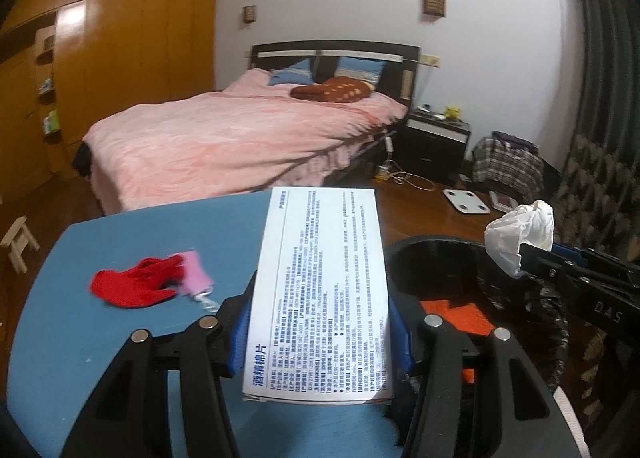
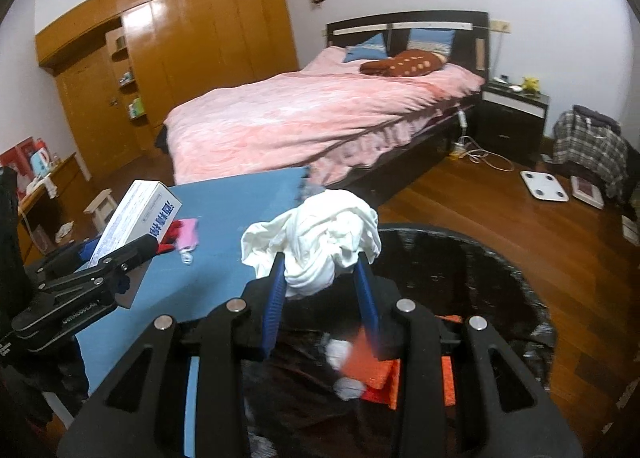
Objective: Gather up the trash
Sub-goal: 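Carry the medicine box and tissue over the bin and release both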
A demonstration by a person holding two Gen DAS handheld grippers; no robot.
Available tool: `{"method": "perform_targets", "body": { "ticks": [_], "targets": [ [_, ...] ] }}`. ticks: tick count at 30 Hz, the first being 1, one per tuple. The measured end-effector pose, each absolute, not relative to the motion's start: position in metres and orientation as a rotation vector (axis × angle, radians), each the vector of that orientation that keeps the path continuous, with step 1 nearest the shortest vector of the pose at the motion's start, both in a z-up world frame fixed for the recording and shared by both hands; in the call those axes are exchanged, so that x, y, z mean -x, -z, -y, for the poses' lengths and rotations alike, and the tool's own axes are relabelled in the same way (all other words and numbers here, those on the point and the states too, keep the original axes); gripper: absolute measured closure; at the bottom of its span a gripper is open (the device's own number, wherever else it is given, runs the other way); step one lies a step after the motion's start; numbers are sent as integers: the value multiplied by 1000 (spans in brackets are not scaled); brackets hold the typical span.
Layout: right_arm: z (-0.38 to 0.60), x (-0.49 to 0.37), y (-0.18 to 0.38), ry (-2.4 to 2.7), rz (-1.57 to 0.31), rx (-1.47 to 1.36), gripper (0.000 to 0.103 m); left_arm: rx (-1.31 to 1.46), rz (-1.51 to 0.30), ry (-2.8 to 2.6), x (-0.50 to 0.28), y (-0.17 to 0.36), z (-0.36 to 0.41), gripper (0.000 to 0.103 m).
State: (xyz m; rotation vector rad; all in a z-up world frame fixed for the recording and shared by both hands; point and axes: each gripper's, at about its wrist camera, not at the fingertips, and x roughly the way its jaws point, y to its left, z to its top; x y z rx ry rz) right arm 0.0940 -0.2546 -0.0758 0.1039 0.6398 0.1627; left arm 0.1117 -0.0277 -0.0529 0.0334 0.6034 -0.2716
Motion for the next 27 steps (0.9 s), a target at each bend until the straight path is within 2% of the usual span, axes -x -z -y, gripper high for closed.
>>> {"method": "perform_targets", "body": {
  "ticks": [21,27],
  "targets": [
    [350,-83,121,22,-706,-131,69,-66,-648,483,-149,80,149,49],
    [357,-81,128,39,-720,-142,64,-76,-661,507,-153,86,161,47]
  ]
}}
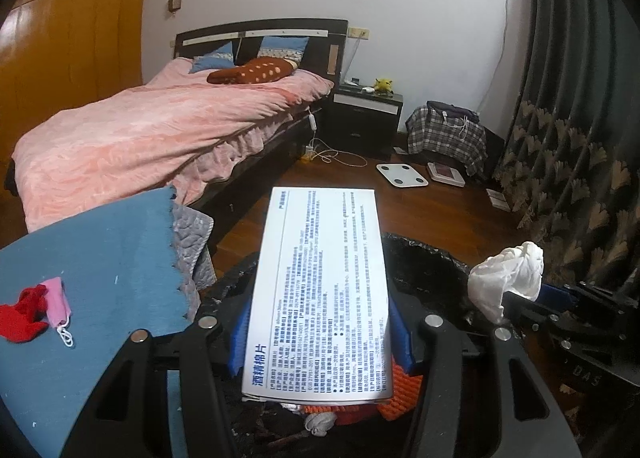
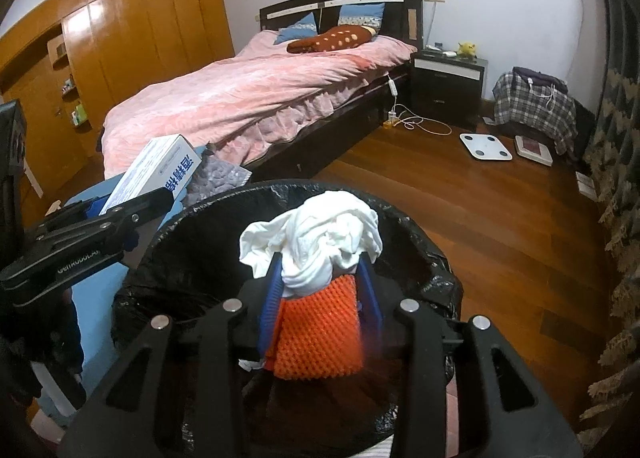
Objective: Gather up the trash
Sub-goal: 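Carry the medicine box and tissue over the bin and release both, then move both tools back to the red glove and pink mask on the table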
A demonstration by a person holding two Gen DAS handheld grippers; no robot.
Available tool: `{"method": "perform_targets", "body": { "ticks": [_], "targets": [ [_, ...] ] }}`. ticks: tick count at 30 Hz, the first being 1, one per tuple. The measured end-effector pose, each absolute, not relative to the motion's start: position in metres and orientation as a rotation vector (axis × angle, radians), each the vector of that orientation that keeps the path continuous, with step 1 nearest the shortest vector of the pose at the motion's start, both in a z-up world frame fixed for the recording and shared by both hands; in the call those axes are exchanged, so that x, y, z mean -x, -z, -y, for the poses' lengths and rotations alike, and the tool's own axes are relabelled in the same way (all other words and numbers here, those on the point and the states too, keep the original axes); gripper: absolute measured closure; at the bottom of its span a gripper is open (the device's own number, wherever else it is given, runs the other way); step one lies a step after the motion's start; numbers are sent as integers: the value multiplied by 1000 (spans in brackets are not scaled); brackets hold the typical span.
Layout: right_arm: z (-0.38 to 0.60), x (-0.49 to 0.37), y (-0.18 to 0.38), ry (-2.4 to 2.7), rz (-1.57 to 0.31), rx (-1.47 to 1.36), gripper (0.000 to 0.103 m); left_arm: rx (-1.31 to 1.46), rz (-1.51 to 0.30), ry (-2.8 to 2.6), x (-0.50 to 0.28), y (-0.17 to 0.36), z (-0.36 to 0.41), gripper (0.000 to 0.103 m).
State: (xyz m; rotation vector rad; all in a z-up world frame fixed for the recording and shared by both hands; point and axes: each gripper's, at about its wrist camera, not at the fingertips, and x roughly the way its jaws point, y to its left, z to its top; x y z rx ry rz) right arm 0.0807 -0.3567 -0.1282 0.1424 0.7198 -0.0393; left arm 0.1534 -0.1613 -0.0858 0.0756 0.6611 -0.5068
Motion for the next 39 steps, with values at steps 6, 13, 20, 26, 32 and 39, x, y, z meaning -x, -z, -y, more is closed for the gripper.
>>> {"method": "perform_targets", "body": {
  "ticks": [6,13,20,26,32,39],
  "targets": [
    [358,-79,131,59,-721,-131,43,-50,-668,529,-154,83,153,25],
    [348,-74,124,68,-685,-125,7,-44,-642,453,-153,73,112,8],
    [327,-76,112,23,-662,-136,6,-5,-631,349,-147,68,51,6],
    [294,-87,105,-43,-655,-122,6,15,-616,232,-135,68,-6,6],
    [249,-105,101,-123,-654,-97,6,14,-597,135,-124,68,-49,6],
    [198,-132,100,-195,-654,-70,6,41,-593,28,-125,73,-100,6]
  ]
}}
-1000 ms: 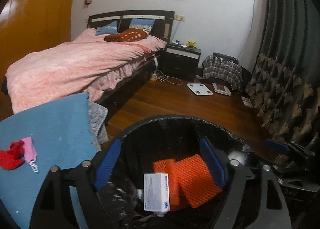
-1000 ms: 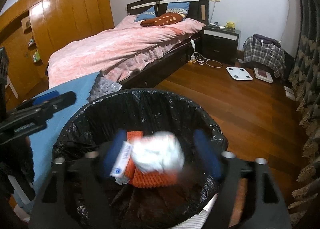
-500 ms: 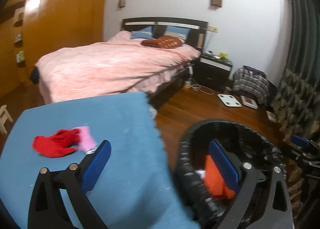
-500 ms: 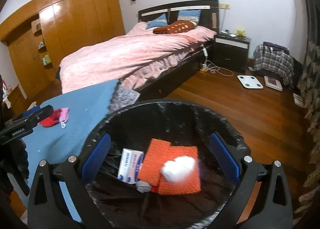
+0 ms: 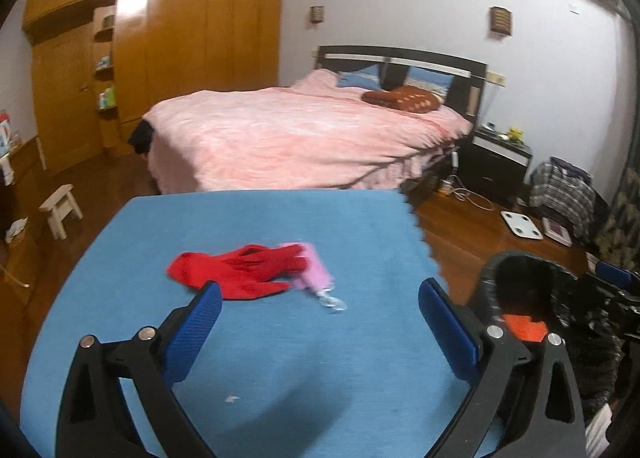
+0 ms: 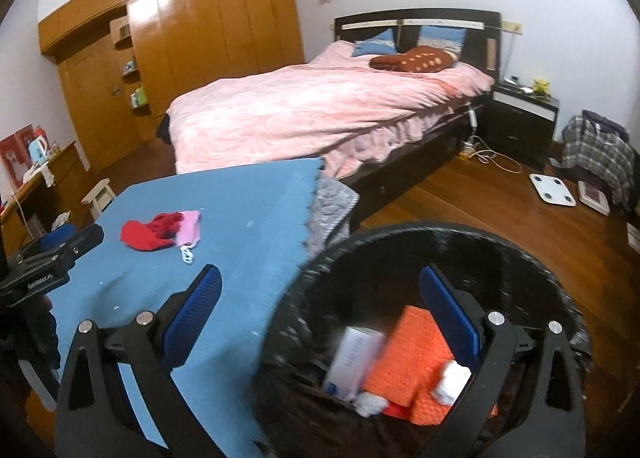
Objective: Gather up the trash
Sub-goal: 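Move both tools back to the red glove and pink mask on the table, then grasp the red glove with the left gripper while the right gripper grasps the pink mask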
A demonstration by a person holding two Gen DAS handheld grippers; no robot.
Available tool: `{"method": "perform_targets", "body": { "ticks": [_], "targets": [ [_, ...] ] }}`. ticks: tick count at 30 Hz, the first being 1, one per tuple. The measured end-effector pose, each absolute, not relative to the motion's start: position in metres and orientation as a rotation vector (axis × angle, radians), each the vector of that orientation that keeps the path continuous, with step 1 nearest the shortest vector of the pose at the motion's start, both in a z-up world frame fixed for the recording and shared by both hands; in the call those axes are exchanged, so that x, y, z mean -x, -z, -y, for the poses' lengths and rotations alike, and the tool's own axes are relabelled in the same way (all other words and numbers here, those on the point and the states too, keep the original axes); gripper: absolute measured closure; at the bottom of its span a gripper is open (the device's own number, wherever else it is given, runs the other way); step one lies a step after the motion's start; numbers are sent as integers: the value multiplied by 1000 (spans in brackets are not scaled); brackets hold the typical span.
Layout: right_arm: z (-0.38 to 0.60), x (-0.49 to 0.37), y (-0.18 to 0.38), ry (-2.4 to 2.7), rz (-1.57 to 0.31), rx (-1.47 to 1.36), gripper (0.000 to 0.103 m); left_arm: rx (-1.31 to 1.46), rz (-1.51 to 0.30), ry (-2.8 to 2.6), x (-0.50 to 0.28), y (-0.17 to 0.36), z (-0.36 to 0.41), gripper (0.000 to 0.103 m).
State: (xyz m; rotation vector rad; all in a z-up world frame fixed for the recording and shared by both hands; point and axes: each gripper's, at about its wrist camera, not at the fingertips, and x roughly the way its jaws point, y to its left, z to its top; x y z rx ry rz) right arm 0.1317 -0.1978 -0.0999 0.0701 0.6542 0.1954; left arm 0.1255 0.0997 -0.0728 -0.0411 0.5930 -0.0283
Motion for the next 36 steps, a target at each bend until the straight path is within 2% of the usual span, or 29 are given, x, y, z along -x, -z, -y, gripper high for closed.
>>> {"method": "perform_targets", "body": {
  "ticks": [15,27,36],
  "targets": [
    [101,-207,119,-299,-702,-30,6,52,-682,-125,-186,118,-182,6],
    [62,-249,149,-302,-747,5,6,78,-785,-150,-237,158,-209,8],
    [57,-254,159,-299,-768,26,6,125,-902,-106,-261,187,-211,20]
  ]
}}
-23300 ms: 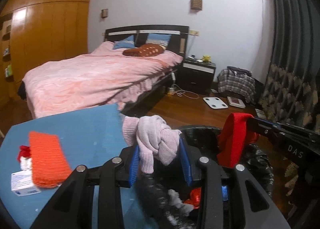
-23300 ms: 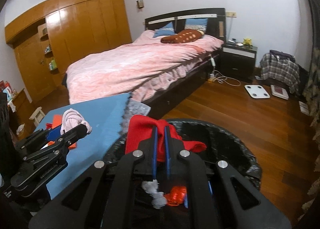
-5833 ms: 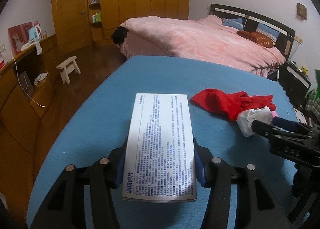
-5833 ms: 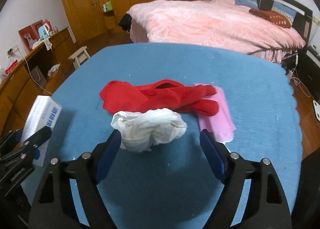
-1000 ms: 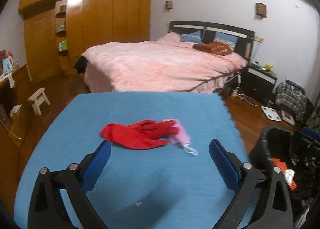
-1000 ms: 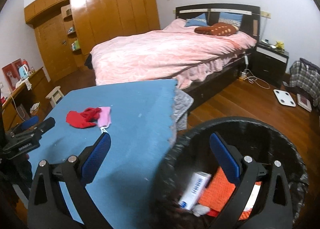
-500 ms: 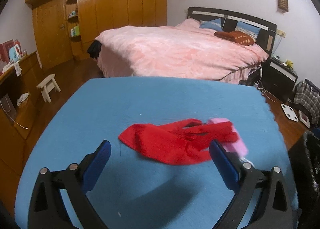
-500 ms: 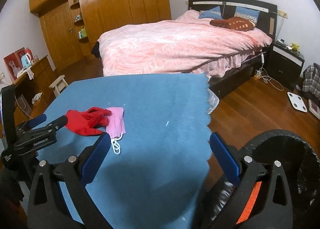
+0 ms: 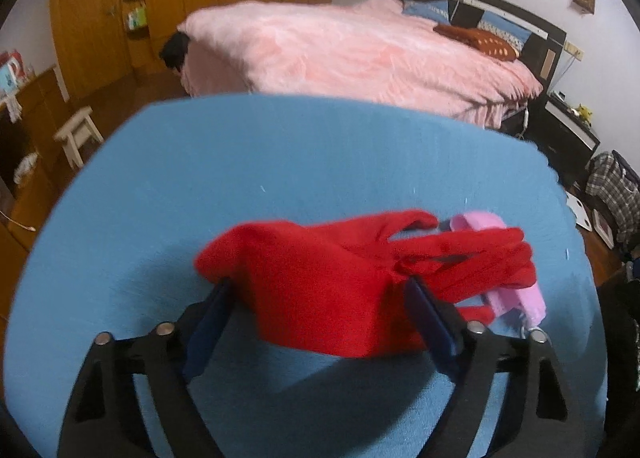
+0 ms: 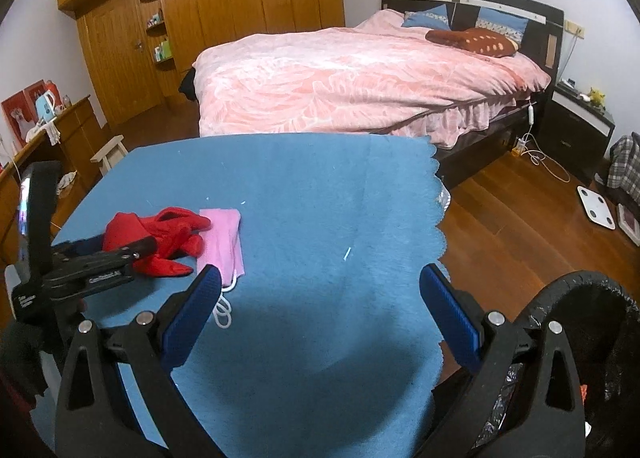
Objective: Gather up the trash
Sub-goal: 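Grasp the red glove with the left gripper while the right gripper grasps the pink mask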
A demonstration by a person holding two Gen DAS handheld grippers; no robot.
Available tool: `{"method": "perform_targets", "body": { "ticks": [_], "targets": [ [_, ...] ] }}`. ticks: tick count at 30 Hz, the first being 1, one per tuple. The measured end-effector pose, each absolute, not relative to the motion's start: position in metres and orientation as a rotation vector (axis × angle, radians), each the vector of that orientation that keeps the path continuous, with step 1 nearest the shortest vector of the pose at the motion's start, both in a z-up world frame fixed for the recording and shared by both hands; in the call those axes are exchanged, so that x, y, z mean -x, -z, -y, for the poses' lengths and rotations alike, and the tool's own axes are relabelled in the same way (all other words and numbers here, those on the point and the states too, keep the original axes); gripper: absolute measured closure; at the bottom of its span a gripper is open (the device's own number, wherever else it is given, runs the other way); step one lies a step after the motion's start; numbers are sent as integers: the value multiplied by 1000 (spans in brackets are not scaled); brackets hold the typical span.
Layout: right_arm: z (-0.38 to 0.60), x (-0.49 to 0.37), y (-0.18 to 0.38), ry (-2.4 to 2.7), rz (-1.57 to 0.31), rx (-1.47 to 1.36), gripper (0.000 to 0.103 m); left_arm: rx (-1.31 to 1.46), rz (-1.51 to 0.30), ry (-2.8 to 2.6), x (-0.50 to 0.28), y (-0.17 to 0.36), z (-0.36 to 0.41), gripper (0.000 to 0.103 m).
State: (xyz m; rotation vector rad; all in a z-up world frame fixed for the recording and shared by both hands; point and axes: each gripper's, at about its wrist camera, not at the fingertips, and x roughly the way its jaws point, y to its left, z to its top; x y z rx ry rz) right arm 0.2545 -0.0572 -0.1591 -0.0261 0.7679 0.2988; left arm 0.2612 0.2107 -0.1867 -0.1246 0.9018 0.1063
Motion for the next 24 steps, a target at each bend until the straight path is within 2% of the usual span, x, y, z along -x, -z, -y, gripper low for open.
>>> {"method": "perform_targets", "body": {
  "ticks": [3,5,10,12,15,24],
  "targets": [
    [57,-255,161,-296,-770,35,6,126,-900,-101,-263,187,-208,22],
    [54,-256,163,-296,-774,39,6,112,-904,-108,-264,187,-206,30],
    [53,-257,163,-298,-775,43,6,72,-896,-81,-263,184,-196,80],
    [52,-257,163,-298,-776,47,6,77,-896,-65,-265,184,-194,93],
    [50,-257,163,-301,-778,52,6,92,-886,-71,-265,182,-192,97],
    [39,-263,160,-315,-768,61,6,165,-768,-83,-234,146,-215,97]
  ]
}}
